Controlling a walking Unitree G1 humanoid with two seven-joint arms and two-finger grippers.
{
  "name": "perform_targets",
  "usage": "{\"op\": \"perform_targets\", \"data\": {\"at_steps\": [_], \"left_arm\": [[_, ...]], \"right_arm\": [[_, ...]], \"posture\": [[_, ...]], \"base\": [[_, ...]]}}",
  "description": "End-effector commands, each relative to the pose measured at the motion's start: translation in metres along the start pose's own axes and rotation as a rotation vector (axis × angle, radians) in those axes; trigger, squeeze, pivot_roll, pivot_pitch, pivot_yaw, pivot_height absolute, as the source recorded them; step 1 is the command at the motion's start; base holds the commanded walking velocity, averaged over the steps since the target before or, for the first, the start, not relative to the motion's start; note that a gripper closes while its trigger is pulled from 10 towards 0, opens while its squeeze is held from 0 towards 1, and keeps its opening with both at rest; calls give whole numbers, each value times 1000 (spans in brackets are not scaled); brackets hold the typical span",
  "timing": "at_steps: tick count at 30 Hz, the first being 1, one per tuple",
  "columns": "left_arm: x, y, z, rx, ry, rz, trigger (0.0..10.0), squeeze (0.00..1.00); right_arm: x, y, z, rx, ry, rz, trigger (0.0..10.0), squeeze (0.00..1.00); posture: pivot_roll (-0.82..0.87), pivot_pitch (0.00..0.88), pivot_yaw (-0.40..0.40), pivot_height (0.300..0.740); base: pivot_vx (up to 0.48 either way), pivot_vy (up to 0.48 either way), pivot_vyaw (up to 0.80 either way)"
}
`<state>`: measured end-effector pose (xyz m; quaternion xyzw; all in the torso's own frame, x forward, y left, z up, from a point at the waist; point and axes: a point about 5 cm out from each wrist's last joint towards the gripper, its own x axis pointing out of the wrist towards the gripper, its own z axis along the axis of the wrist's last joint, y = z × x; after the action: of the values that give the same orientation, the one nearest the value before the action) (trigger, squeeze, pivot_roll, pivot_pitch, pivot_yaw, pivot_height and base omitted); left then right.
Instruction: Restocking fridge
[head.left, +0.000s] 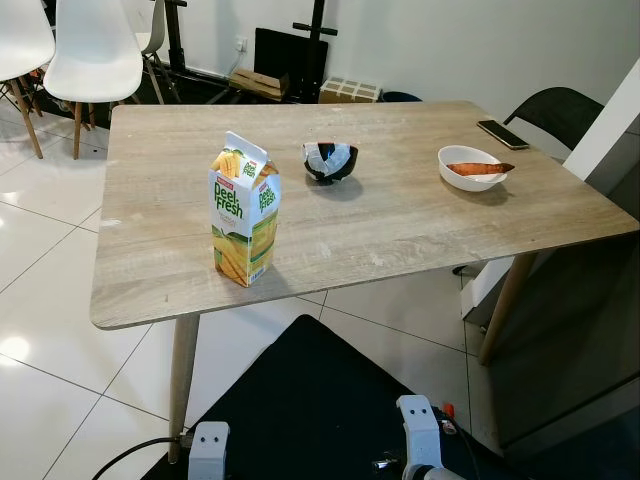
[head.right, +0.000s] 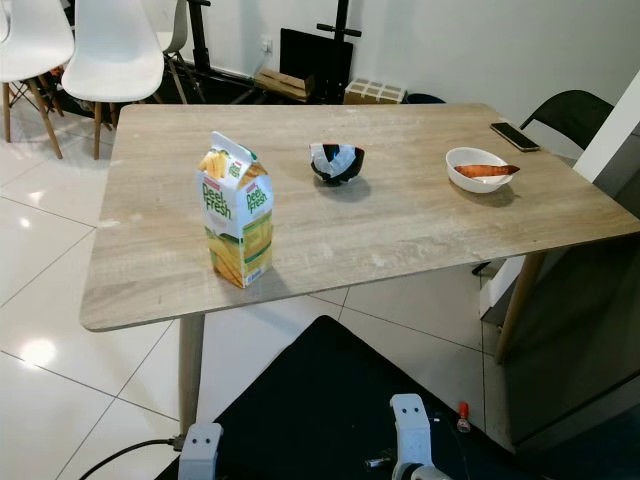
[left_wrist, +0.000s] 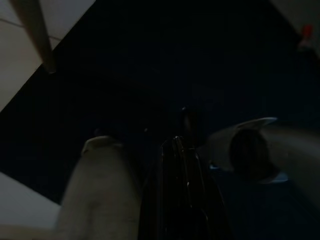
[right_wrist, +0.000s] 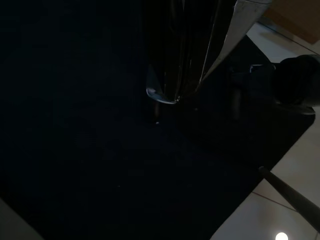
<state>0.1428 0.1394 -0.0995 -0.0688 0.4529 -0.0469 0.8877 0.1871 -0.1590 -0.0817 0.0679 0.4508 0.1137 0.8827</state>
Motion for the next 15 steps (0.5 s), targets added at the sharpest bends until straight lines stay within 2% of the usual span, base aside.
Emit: {"op": "perform_targets", "data": {"at_steps": [1, 2, 8, 15], "left_arm": [[-3, -19, -20, -23, 65, -42, 0, 0], [-3, -22, -22, -21, 66, -47, 0, 0], [-4, -10, -19, -38, 66, -44, 0, 0], [-4, -11, -21, -43, 87, -59, 0, 0]], "right_arm": [[-2, -3, -5, 8, 21, -2, 0, 0], [-2, -3, -6, 7, 22, 0, 0, 0], [-3, -3, -9, 11, 43, 11, 0, 0], [-5, -4, -21, 10, 117, 21, 0, 0]], "posture": [[50, 40, -117, 740], [50, 40, -117, 740], [50, 41, -117, 740], [49, 41, -115, 740]], "base": [[0, 0, 0], [0, 0, 0], [0, 0, 0], [0, 0, 0]]}}
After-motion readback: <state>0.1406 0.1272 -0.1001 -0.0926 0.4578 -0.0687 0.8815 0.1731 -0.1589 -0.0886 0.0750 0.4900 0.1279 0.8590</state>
